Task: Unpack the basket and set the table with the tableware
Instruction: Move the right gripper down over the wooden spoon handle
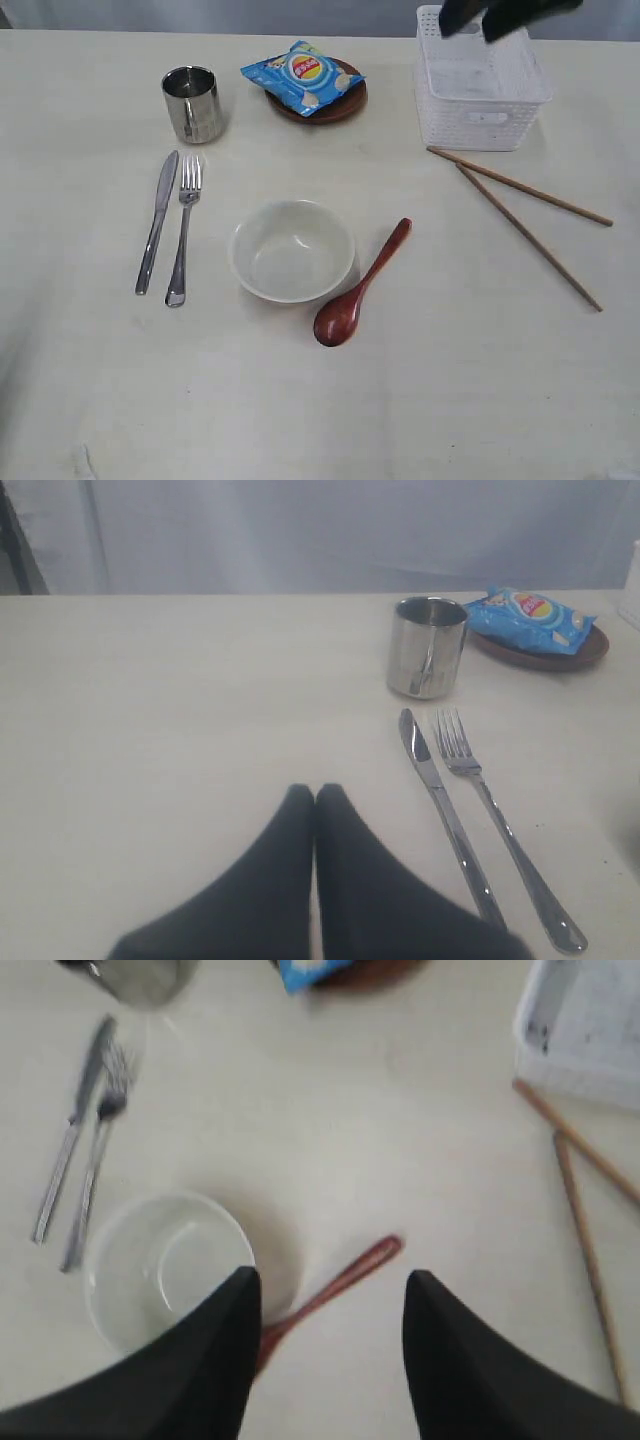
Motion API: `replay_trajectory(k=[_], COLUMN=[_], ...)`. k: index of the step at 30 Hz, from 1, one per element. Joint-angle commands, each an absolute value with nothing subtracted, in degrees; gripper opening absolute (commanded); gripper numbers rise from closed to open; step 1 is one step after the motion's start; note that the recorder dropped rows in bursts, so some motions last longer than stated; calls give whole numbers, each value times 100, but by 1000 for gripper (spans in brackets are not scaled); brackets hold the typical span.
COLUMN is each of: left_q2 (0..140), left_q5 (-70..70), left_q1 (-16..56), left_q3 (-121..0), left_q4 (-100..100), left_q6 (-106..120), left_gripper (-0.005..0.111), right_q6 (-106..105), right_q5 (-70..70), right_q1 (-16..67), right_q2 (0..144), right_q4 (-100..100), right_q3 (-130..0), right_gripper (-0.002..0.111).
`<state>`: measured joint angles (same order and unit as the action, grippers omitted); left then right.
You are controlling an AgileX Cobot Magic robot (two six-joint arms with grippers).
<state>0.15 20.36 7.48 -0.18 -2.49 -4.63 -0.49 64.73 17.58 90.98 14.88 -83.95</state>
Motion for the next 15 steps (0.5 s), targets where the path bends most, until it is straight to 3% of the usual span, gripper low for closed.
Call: replay_trajectory(k=[1,8,15], left_q2=[0,0,0], left_q5=[1975,1975,1975], left_q1=[737,737,737], left_q3=[0,0,0], left_q4=[-301,-301,-301], left_q6=[-487,-487,-487], left_gripper=[0,0,0], right_q6=[748,2073,2996], right_q5=[5650,4324,3313], right_q1=[2145,2829,3382], right_q2=[8907,8907,9146], right_q4=[782,914,1145], right_q3=[-6773,-5094,-5221], right_gripper=[43,43,43])
